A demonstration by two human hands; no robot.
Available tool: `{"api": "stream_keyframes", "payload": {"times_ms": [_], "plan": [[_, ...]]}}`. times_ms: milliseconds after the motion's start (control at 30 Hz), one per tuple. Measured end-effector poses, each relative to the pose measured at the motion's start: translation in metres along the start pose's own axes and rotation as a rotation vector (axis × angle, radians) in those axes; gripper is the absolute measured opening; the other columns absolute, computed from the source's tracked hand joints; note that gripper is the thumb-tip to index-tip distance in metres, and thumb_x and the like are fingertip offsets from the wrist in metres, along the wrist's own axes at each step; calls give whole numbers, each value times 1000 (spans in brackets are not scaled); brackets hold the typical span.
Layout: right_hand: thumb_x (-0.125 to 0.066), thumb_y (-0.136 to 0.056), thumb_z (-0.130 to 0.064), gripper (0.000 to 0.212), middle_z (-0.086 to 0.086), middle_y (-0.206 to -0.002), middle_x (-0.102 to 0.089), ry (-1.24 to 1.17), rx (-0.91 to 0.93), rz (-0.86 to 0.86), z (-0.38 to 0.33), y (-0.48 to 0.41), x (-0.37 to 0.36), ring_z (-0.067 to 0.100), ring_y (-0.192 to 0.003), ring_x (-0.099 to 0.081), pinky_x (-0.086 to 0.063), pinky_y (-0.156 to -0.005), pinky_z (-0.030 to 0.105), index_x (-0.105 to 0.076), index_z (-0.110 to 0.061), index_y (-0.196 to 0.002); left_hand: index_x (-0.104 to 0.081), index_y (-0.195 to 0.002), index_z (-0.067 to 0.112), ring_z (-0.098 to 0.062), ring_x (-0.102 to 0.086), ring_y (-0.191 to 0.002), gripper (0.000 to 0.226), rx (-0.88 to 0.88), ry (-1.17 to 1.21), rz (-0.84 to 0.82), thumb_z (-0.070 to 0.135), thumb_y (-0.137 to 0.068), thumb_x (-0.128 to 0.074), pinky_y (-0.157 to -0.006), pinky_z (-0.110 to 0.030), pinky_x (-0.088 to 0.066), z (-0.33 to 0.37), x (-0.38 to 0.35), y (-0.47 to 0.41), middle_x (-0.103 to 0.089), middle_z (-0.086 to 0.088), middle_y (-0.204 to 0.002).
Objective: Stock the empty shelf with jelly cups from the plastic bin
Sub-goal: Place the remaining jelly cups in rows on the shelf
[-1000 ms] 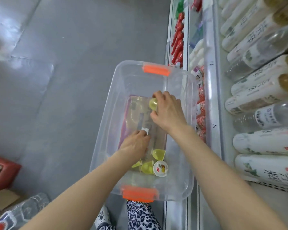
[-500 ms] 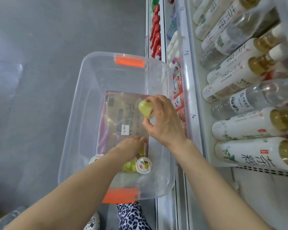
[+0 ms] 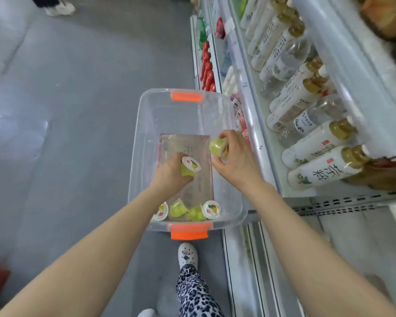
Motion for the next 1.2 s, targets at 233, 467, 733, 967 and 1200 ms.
{"api": "stream_keyframes", "payload": {"times_ms": [233, 467, 733, 967, 1200], "plan": [[-68, -75, -20, 50, 5, -113, -56, 35, -86, 124, -25, 101, 44, 22, -102, -53, -34, -79, 26, -50, -12, -121, -49, -123, 20, -25, -63, -99, 58, -185, 123, 64, 22, -73, -80, -83, -35, -49, 23, 30, 81, -64, 1, -115], [-68, -79, -30, 54, 11, -116, -56, 117, -253, 286, -46, 222, 93, 28, -102, -55, -43, -81, 35, -48, -15, -126, -57, -117, 19, -16, -62, -92, 55, -419, 95, 37, 25, -69, -83, -80, -28, -47, 60, 46, 173, -64, 3, -105], [-69, -77, -27, 52, 9, -117, -54, 185, -430, 408, -64, 350, 150, 29, -104, -56, -44, -89, 35, -57, -14, -126, -55, -115, 26, -14, -61, -94, 49, -667, 88, -89, 26, -71, -76, -85, -34, -51, 124, 27, 262, -62, 10, -102], [-68, -79, -24, 51, 8, -113, -54, 284, -518, 565, -74, 454, 212, 24, -104, -52, -32, -80, 22, -59, -14, -128, -56, -119, 26, -10, -58, -87, 56, -846, 71, -189, 37, -70, -81, -74, -27, -46, 199, -5, 336, -63, 11, -102], [-67, -78, -31, 55, 5, -113, -56, 392, -571, 681, -82, 558, 272, 24, -106, -54, -40, -87, 28, -59, -15, -129, -56, -118, 28, -6, -62, -87, 56, -996, 88, -265, 40, -70, -82, -78, -27, -51, 263, -48, 429, -66, 13, -102]]}}
Point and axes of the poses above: each hand's wrist, its own y-axis away from the middle knuckle, its own x-axis out of the back of the hand, z = x × y, the point moved 8 cm from there along -y, towards the middle knuckle
